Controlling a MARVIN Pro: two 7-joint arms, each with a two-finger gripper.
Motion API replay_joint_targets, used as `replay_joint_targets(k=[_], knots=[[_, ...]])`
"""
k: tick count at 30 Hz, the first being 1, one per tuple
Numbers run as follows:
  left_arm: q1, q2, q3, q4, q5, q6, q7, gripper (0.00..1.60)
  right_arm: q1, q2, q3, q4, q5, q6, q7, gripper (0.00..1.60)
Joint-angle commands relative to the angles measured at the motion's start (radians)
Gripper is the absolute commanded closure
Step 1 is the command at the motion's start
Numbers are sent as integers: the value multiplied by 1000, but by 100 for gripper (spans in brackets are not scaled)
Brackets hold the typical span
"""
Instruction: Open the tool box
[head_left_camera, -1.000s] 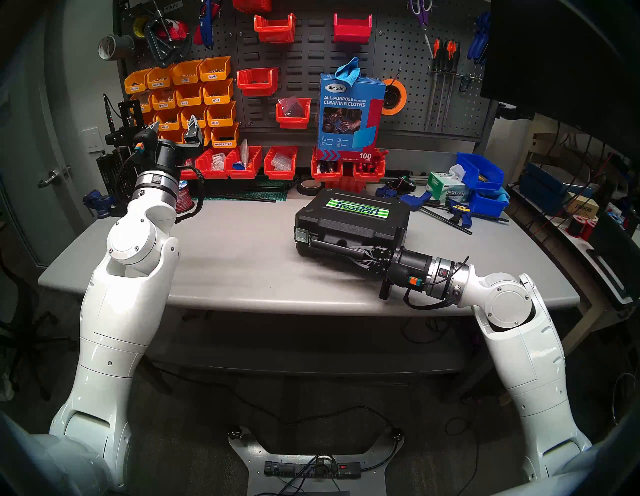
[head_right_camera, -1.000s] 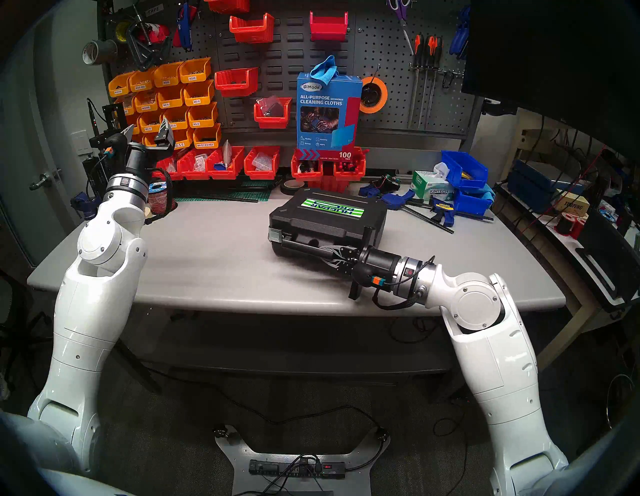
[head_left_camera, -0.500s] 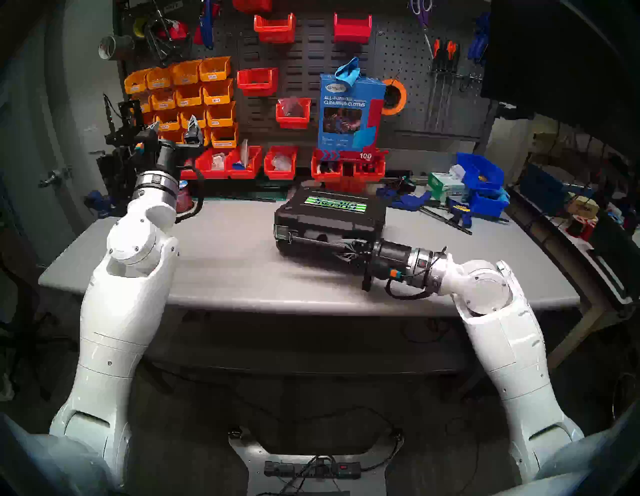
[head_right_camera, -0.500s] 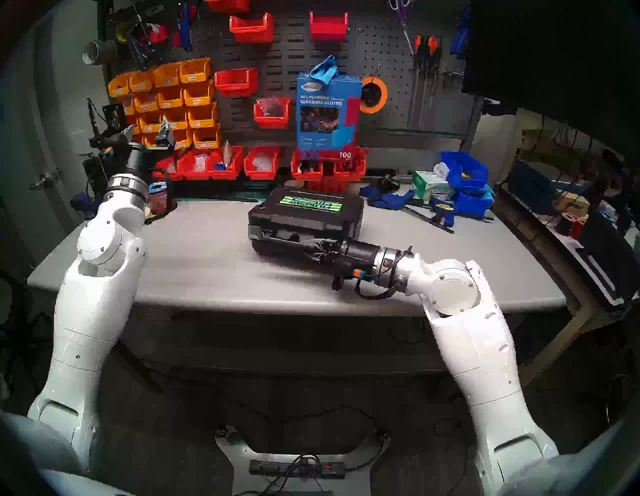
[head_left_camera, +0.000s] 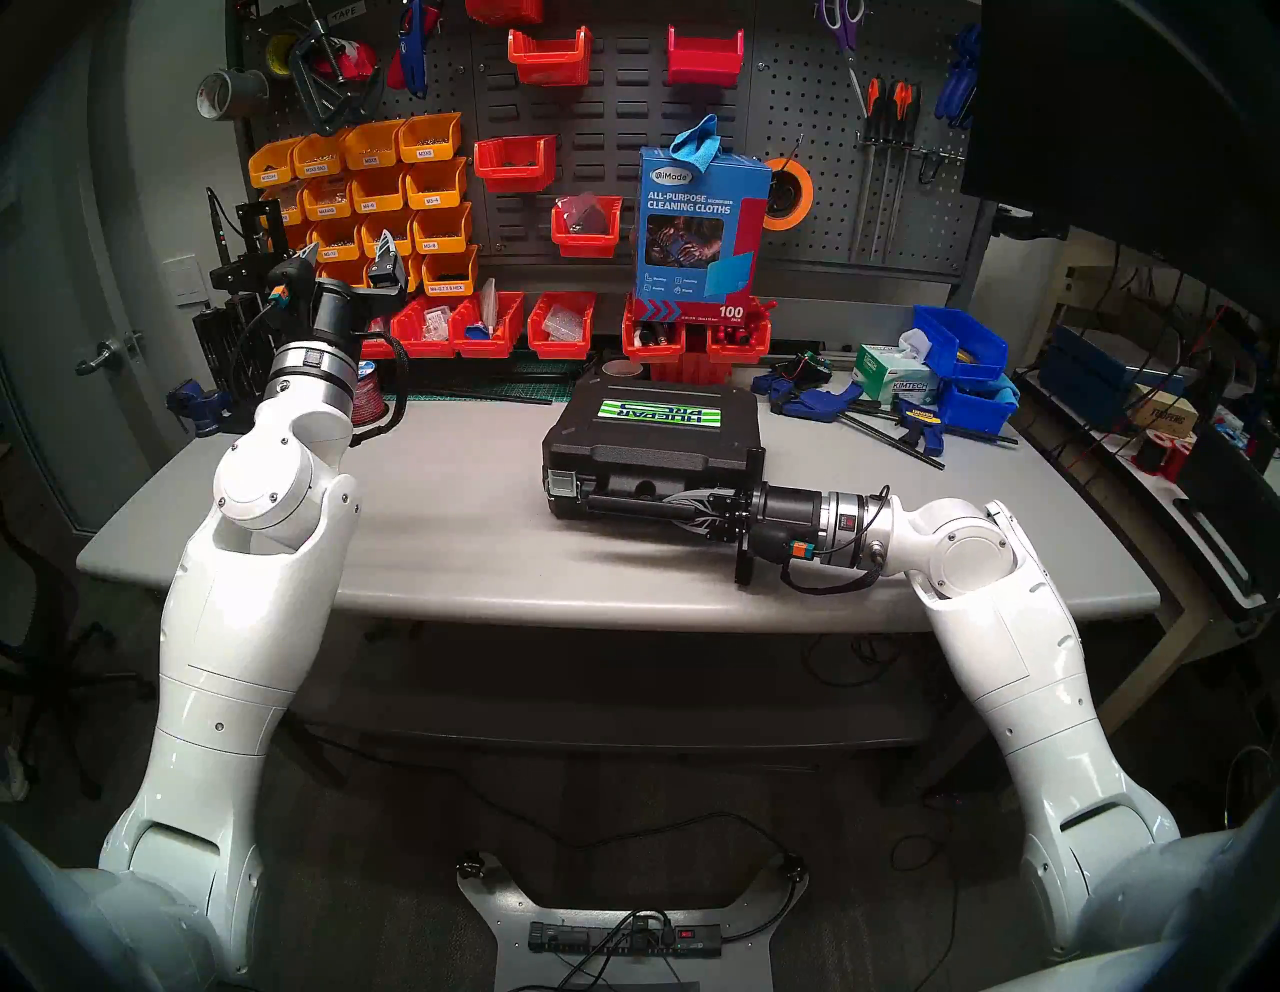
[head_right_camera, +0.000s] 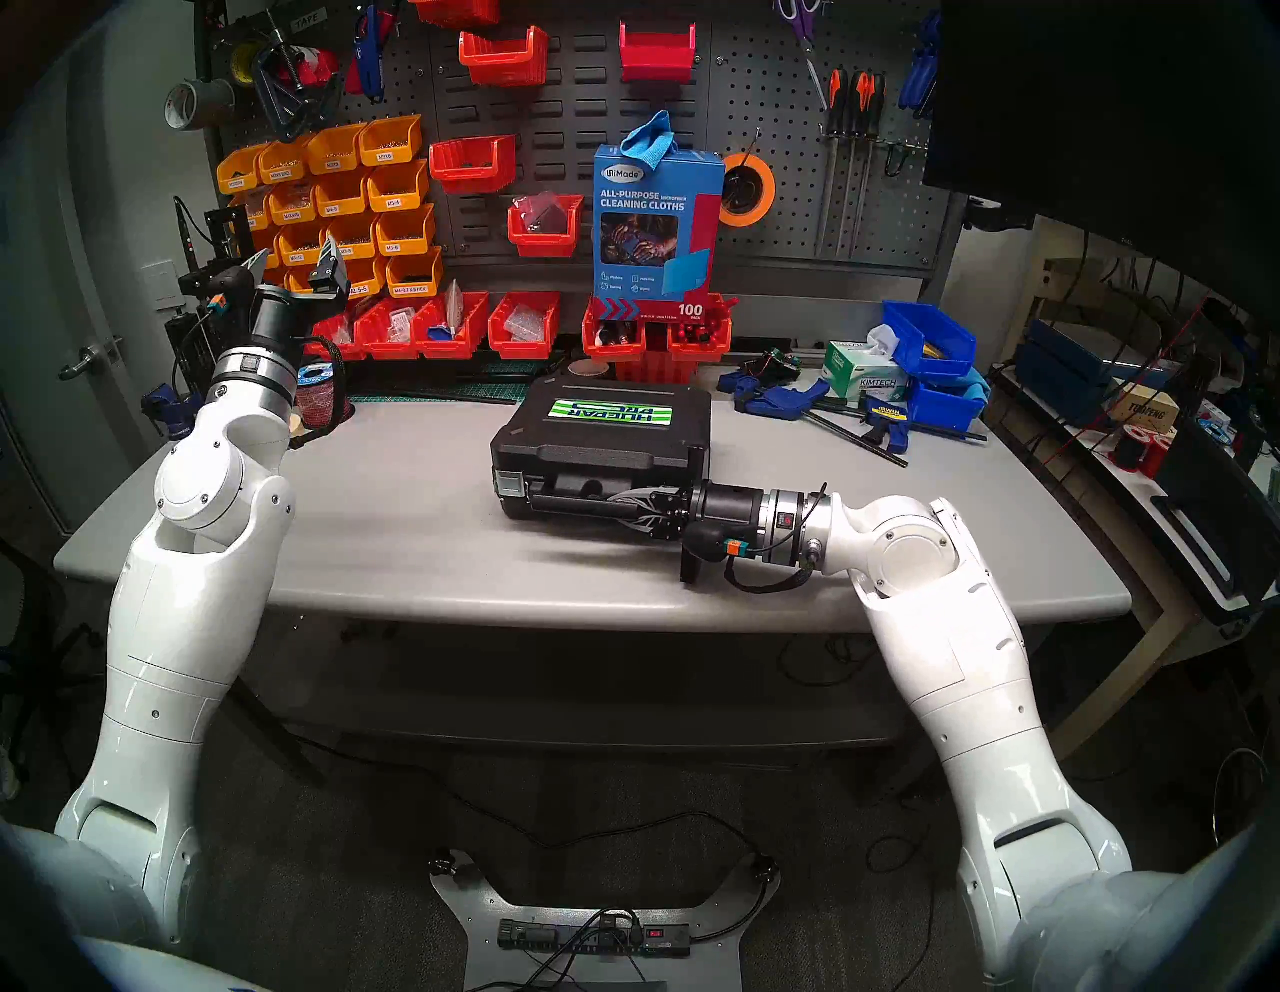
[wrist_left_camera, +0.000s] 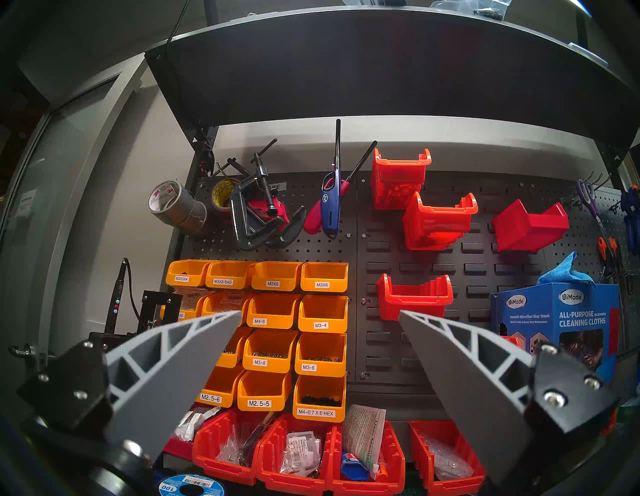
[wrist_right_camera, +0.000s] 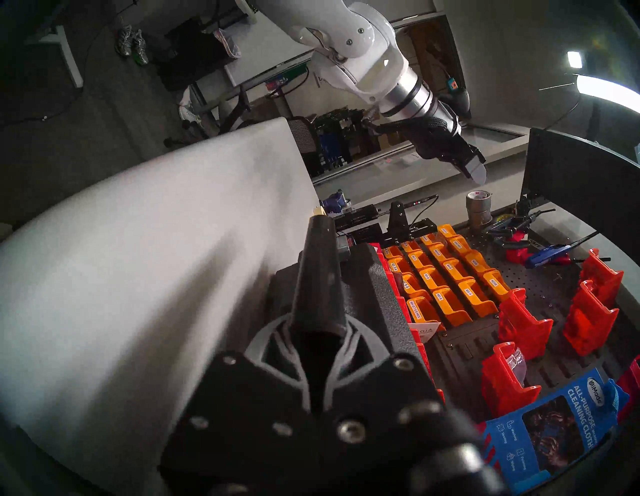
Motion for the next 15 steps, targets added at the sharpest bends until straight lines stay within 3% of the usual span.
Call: replay_joint_targets(k=[1, 6, 7, 8, 9, 10, 15], knots=[[-11, -3, -1, -8, -1, -2, 2, 0, 29, 41, 17, 12, 33, -24, 9, 160], [-11, -3, -1, -8, -1, -2, 2, 0, 25, 45, 13, 11, 40, -16, -14, 160], [-11, -3, -1, -8, -1, -2, 2, 0, 24, 44, 13, 9, 41, -12, -18, 140], [-11, -3, -1, -8, -1, -2, 2, 0, 23, 44, 12, 8, 40, -10, -20, 74], [-11, -3, -1, -8, -1, -2, 2, 0, 22, 44, 12, 7, 39, -8, -23, 28], [-11, -3, -1, -8, -1, -2, 2, 0, 20, 44, 12, 6, 39, -7, -26, 0], [-11, -3, -1, -8, -1, -2, 2, 0, 11, 40, 16, 2, 43, 4, -36, 0]])
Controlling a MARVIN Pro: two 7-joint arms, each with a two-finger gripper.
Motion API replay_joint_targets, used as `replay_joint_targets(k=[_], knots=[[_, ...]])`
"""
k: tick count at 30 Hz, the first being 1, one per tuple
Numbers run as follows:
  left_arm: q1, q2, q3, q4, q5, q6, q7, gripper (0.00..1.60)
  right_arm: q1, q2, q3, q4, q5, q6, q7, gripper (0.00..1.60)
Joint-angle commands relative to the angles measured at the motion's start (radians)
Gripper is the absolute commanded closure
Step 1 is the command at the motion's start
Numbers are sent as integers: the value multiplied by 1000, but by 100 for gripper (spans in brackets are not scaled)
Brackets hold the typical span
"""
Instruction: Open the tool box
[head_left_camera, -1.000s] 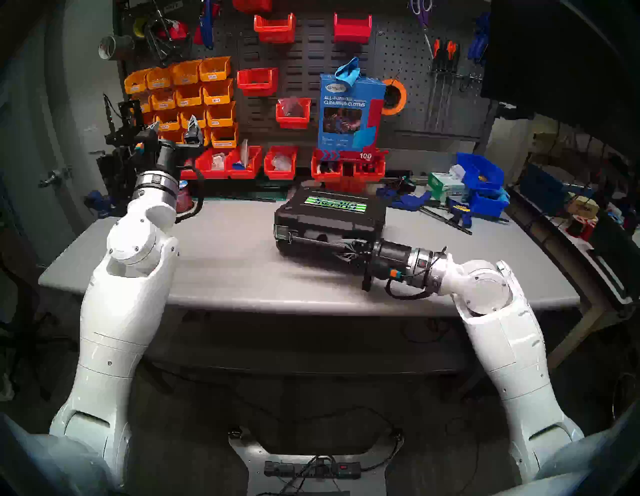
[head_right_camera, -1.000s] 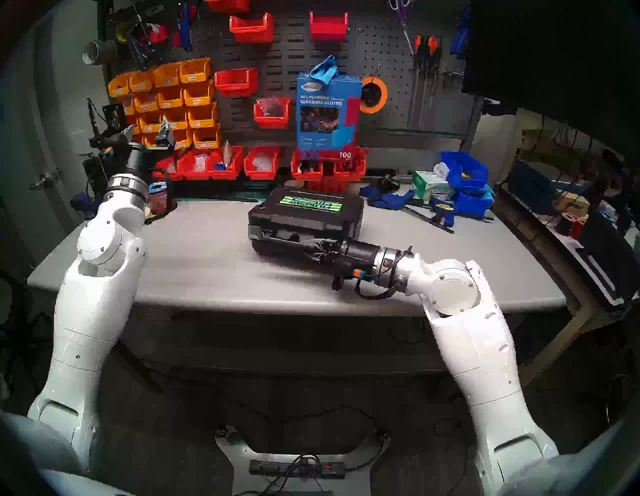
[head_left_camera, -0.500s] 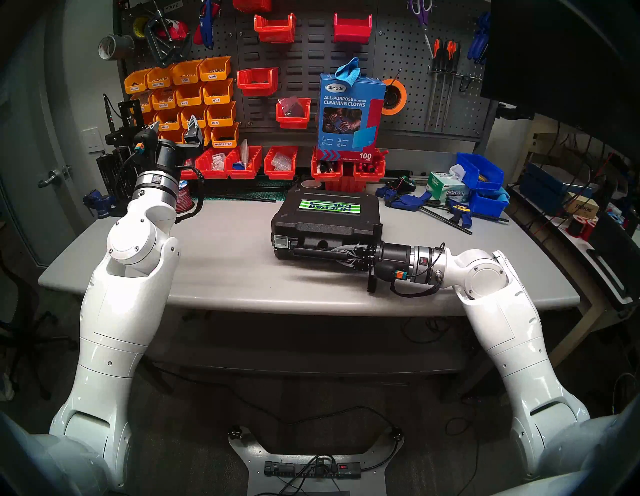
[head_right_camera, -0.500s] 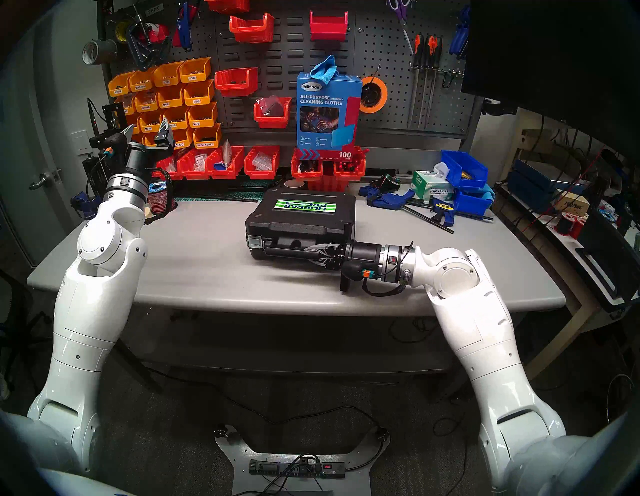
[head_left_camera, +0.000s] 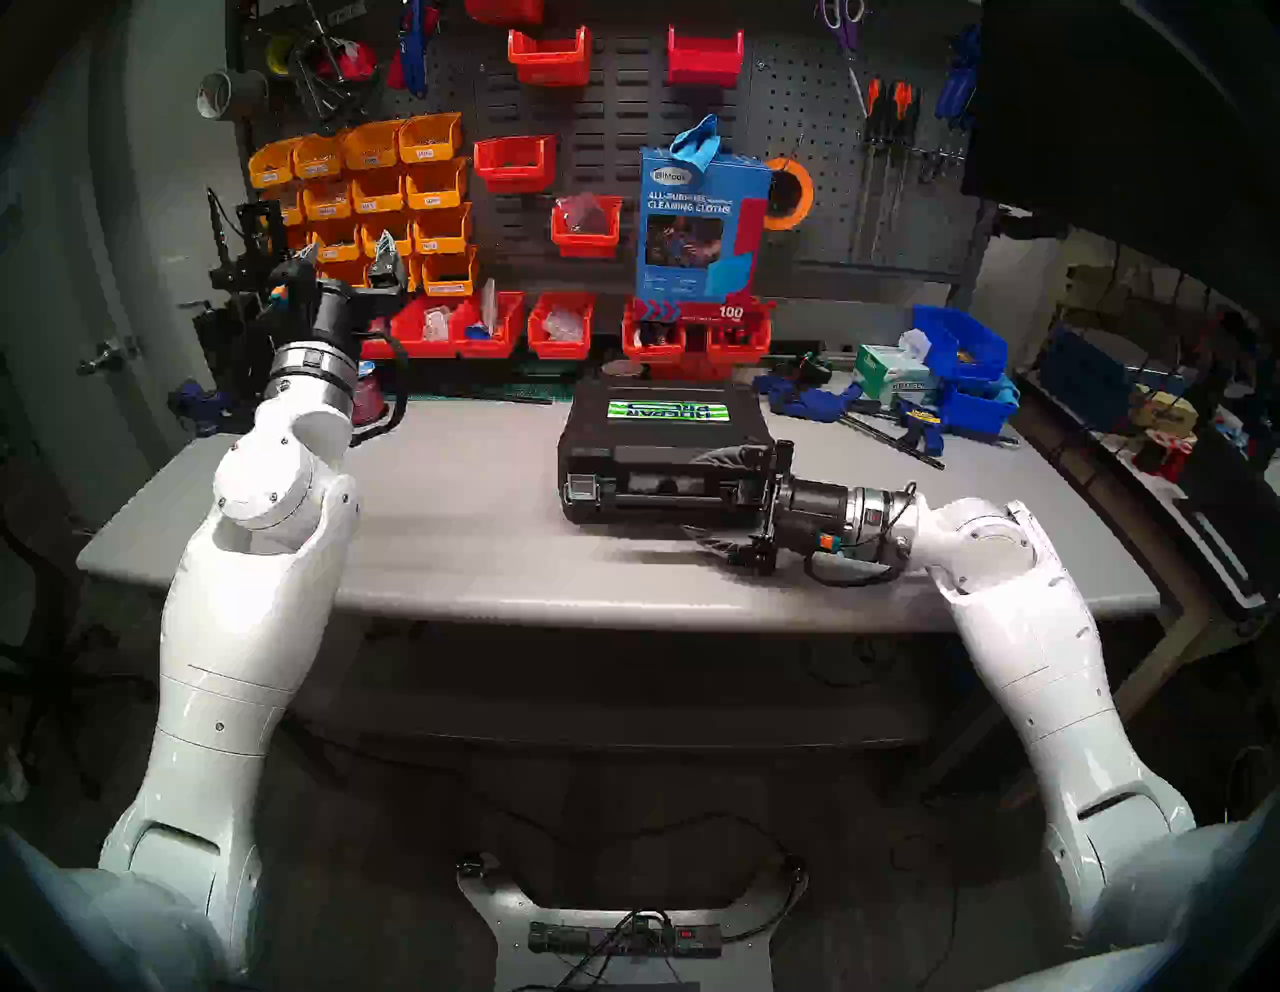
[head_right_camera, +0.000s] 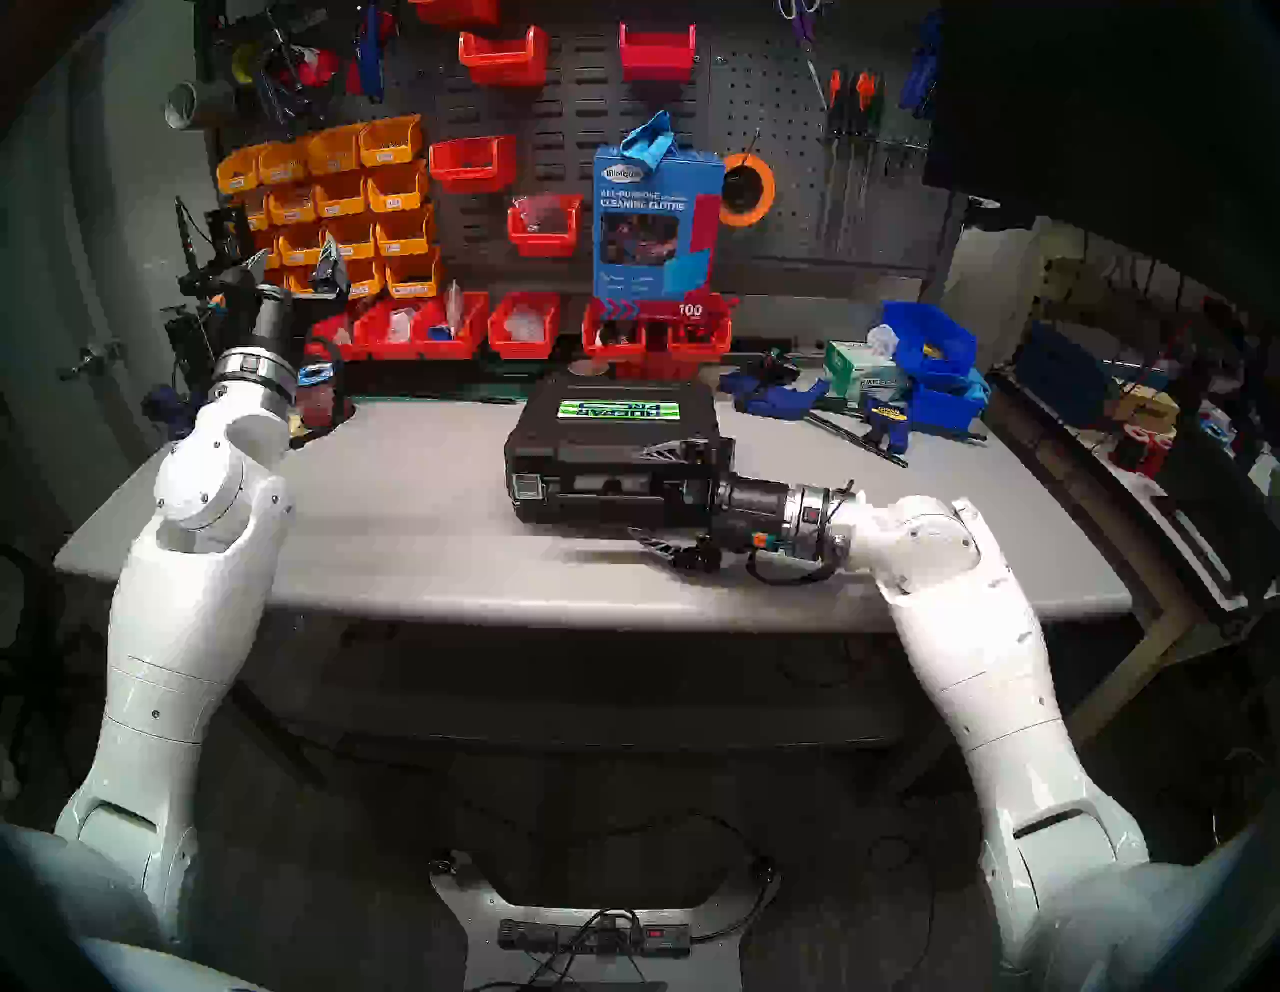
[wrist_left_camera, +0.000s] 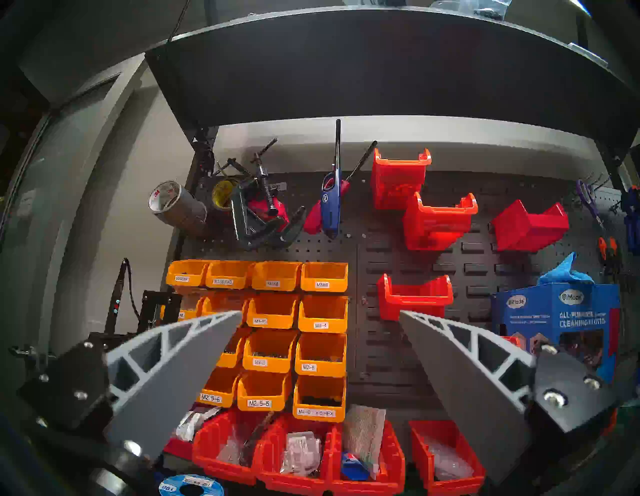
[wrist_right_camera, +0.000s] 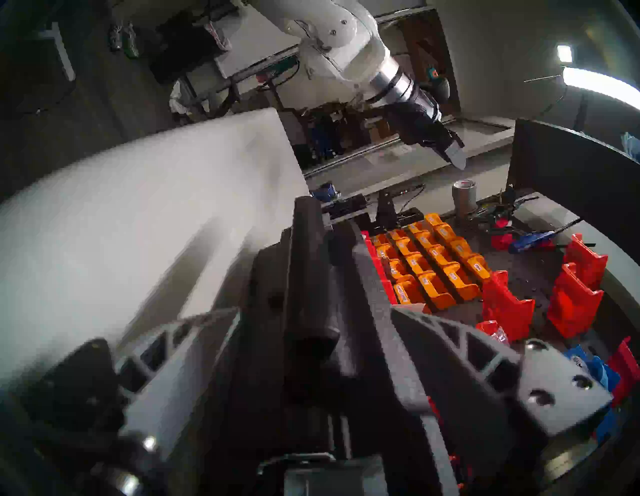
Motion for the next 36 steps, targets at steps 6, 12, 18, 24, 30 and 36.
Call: replay_joint_targets(k=[6, 12, 18, 24, 30, 36], knots=[[-11, -3, -1, -8, -1, -2, 2, 0, -9, 1, 36, -62, 42, 28, -12, 0], [-11, -2, -1, -8, -1, -2, 1, 0, -6, 32, 96, -124, 91, 84, -17, 0], [-11, -2, -1, -8, -1, -2, 1, 0, -34, 97, 163, -153, 135, 128, 7, 0], [-11, -3, -1, -8, -1, -2, 1, 0, -98, 124, 236, -187, 165, 165, 5, 0], [-11, -3, -1, -8, -1, -2, 1, 0, -157, 117, 266, -216, 169, 193, 4, 0], [-11, -3, -1, -8, -1, -2, 2, 0, -185, 86, 270, -236, 139, 190, -14, 0]])
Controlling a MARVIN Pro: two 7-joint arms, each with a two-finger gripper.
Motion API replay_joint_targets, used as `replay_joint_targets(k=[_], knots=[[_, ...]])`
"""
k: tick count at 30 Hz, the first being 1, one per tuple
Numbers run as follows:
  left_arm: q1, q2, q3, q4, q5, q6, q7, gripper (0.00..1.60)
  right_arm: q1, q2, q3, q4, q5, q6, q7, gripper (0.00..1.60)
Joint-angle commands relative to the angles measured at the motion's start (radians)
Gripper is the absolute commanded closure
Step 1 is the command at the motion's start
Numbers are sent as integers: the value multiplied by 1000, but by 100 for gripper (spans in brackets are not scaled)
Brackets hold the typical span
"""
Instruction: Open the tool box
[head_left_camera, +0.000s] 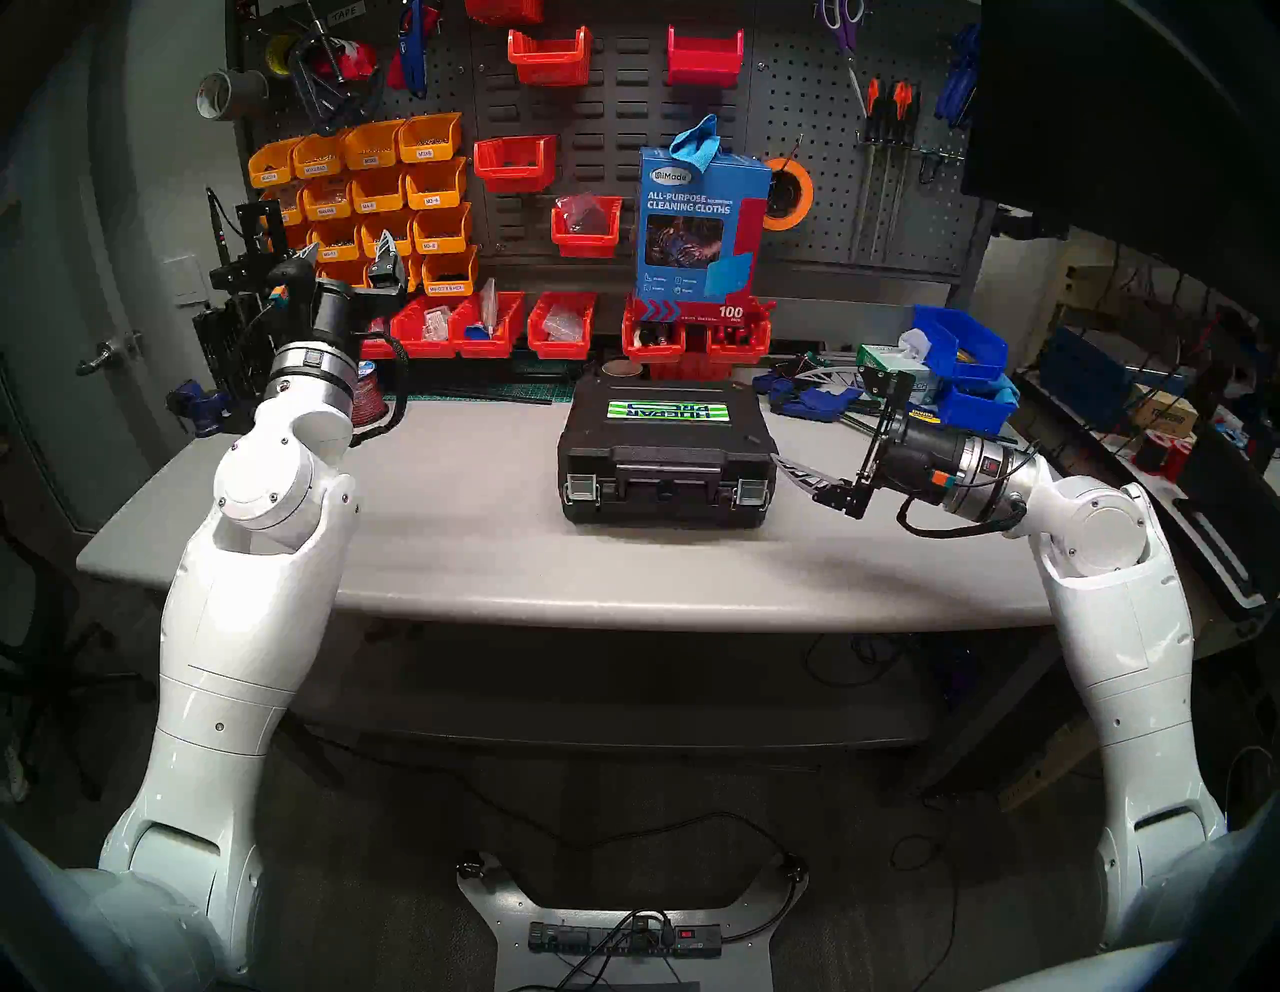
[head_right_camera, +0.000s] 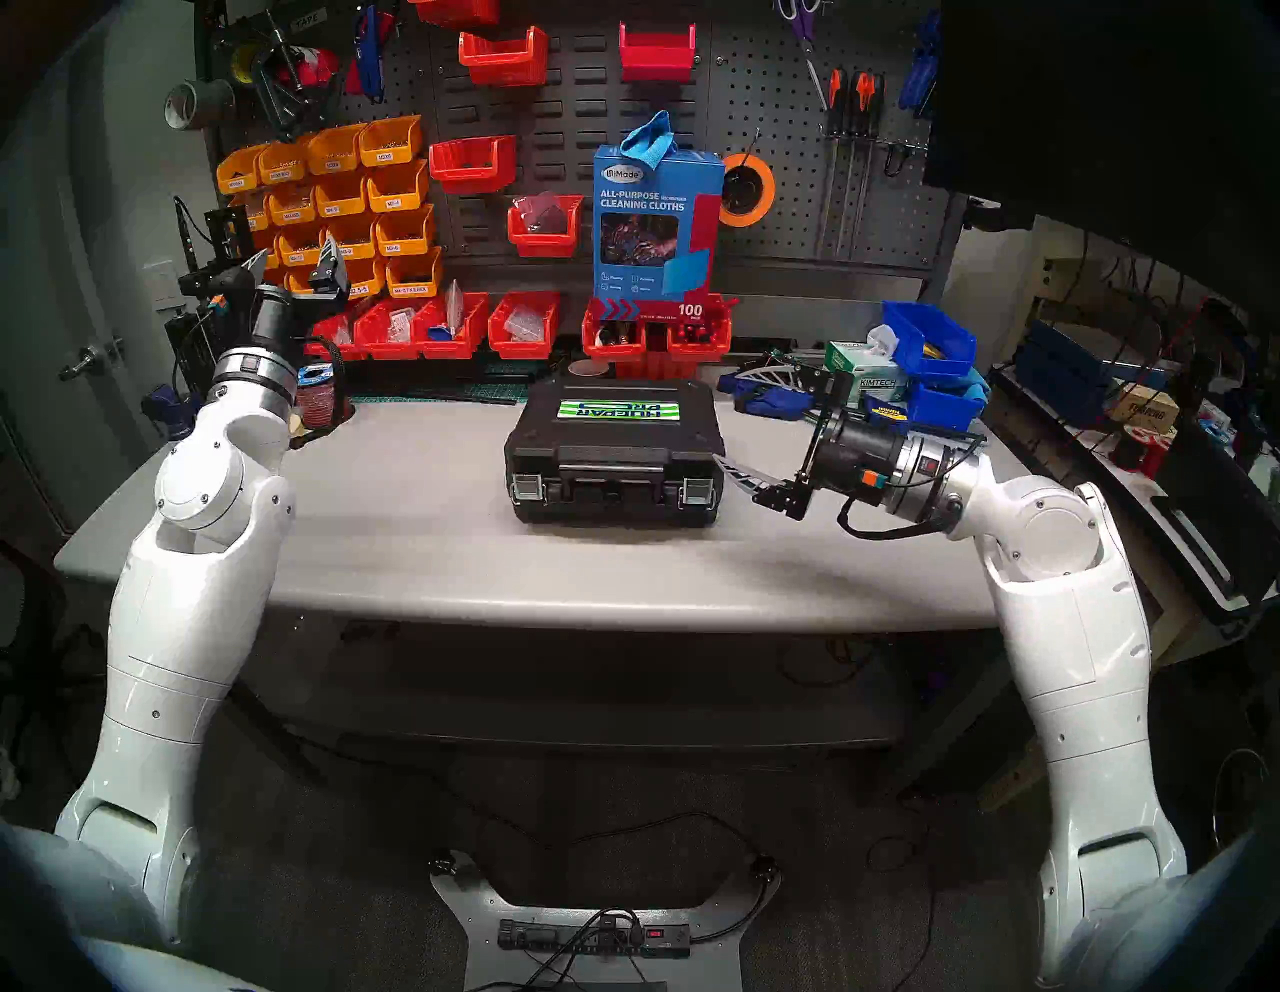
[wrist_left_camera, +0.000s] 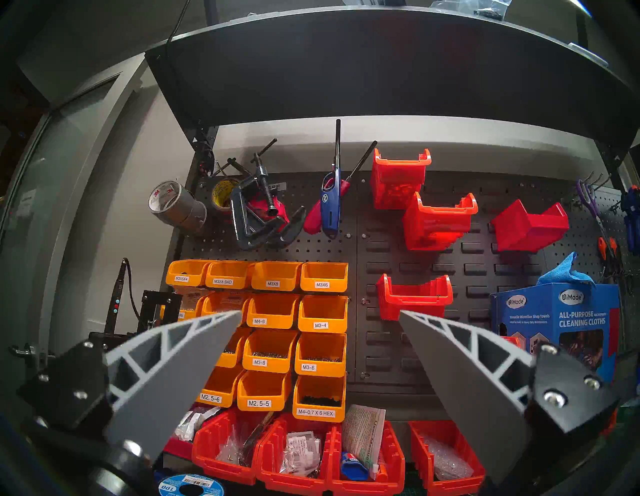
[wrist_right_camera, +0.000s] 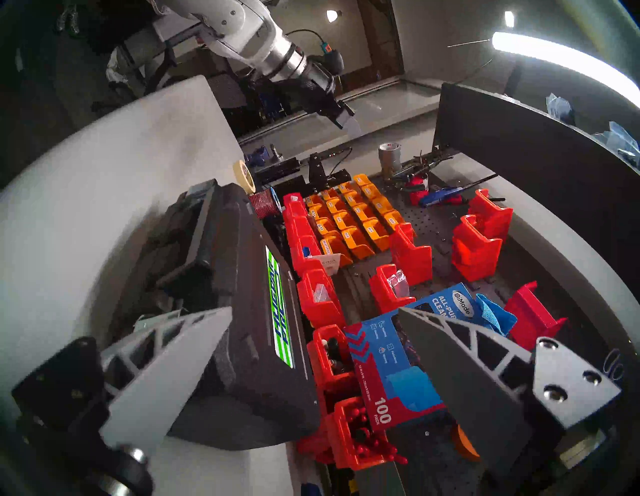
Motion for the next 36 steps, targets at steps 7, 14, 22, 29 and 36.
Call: replay_joint_targets(k=[7, 14, 22, 29, 36], knots=[[-11, -2, -1, -8, -1, -2, 2, 0, -3, -54, -8, 1, -115, -60, -47, 0], [-11, -2, -1, -8, -1, -2, 2, 0, 31, -43, -16, 42, -176, -100, -38, 0], [-11, -2, -1, -8, -1, -2, 2, 0, 32, -28, -13, 56, -208, -108, -25, 0], [-11, -3, -1, -8, -1, -2, 2, 0, 37, -5, -26, 43, -215, -88, 11, 0], [-11, -3, -1, -8, -1, -2, 2, 0, 48, -8, -37, 38, -216, -79, 44, 0]])
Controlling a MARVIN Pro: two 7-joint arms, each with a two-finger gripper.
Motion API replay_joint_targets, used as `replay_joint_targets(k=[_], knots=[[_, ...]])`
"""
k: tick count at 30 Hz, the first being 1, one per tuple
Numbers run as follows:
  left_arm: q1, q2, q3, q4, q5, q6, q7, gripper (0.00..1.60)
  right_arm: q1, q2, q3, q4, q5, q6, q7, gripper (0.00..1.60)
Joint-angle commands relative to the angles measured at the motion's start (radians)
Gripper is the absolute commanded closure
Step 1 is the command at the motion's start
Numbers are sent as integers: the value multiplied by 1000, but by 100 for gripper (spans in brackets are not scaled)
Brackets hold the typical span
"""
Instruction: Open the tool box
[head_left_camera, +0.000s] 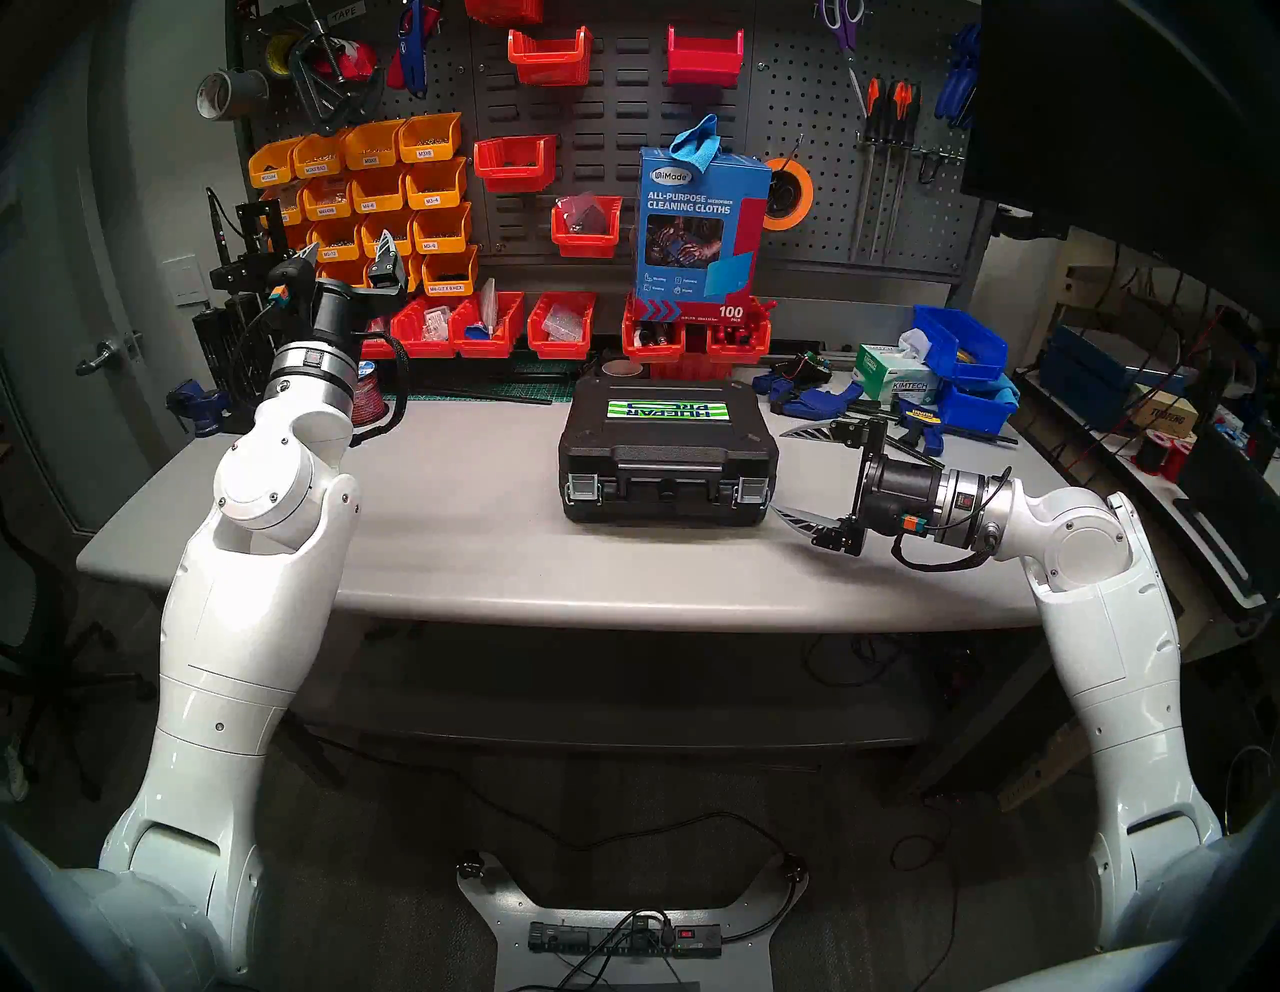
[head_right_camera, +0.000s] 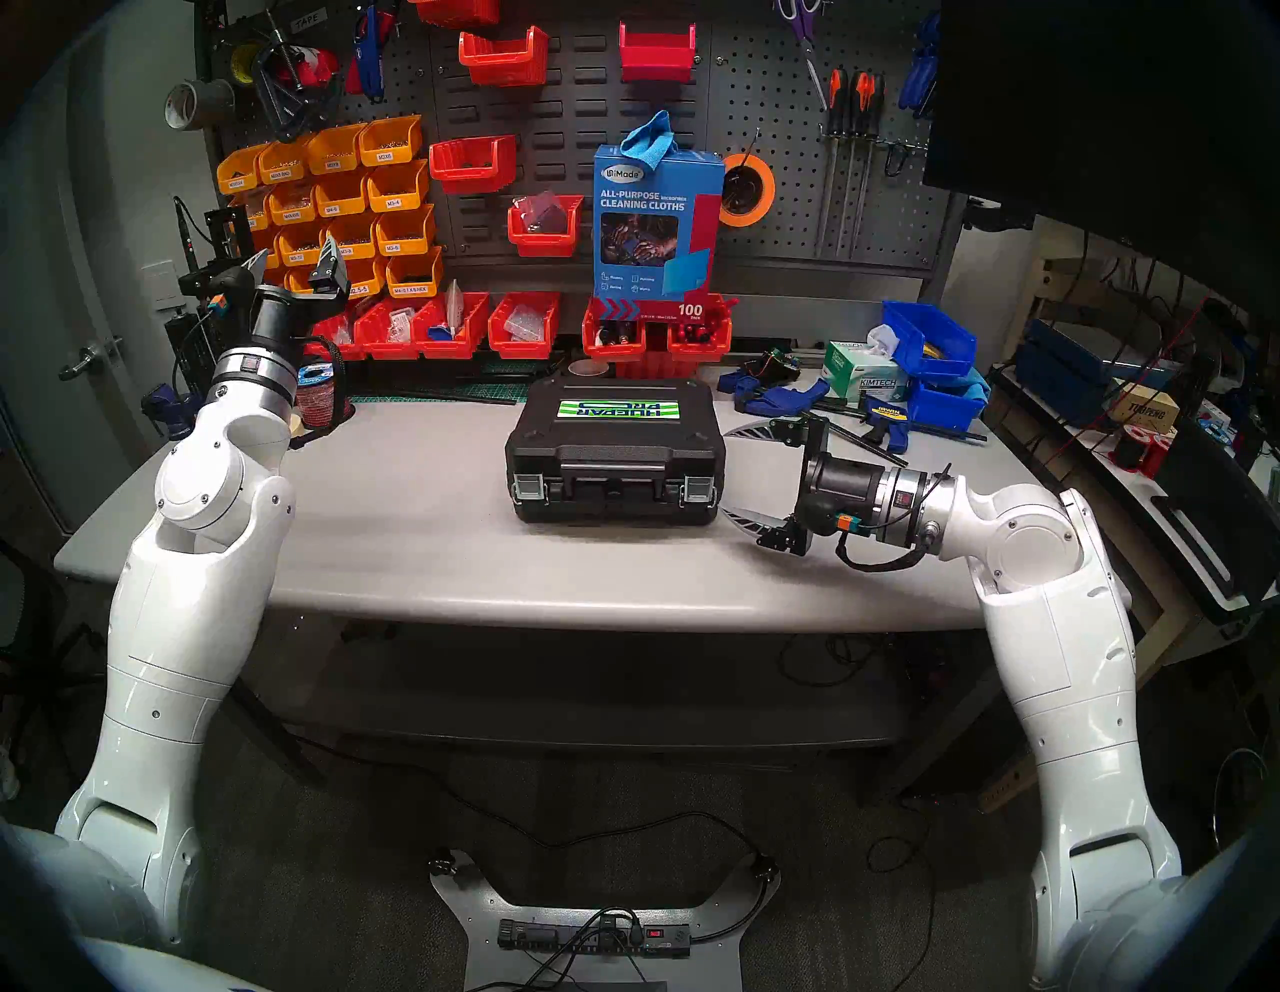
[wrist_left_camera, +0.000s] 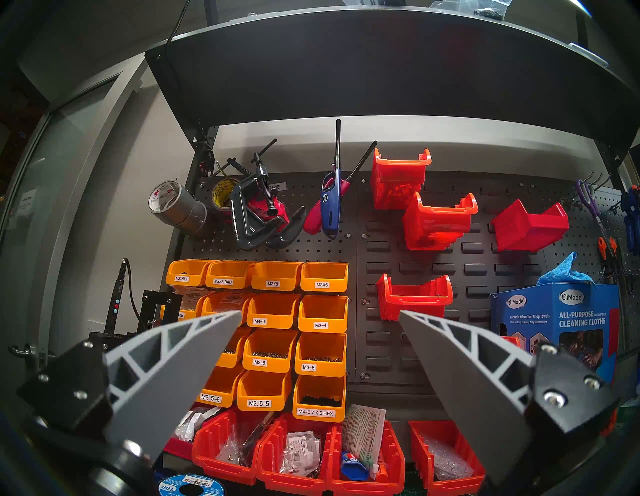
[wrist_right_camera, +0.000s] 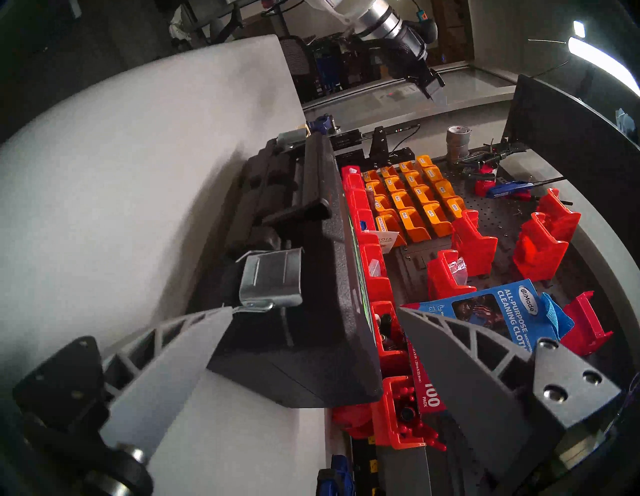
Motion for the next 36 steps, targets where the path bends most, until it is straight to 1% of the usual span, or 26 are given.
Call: replay_joint_targets(k=[1, 10, 18, 21, 22, 24, 27, 36], knots=[[-11, -2, -1, -8, -1, -2, 2, 0, 25, 3, -11, -19, 7, 15, 13, 0], [-11, -2, -1, -8, -1, -2, 2, 0, 42, -19, -33, -35, -1, 39, 30, 0], [-11, -2, -1, -8, -1, -2, 2, 0, 40, -29, -47, -45, -8, 58, 38, 0], [-11, -2, -1, -8, -1, -2, 2, 0, 30, -27, -50, -56, -9, 68, 43, 19], [-11, -2, -1, -8, -1, -2, 2, 0, 26, -26, -49, -60, -10, 71, 43, 21], [-11, -2, -1, -8, -1, -2, 2, 0, 23, -26, -48, -63, -11, 72, 43, 21], [-11, -3, -1, -8, -1, -2, 2, 0, 2, -20, -41, -74, -13, 78, 46, 31], [-11, -3, -1, -8, -1, -2, 2, 0, -29, -14, -22, -89, -23, 93, 49, 30]])
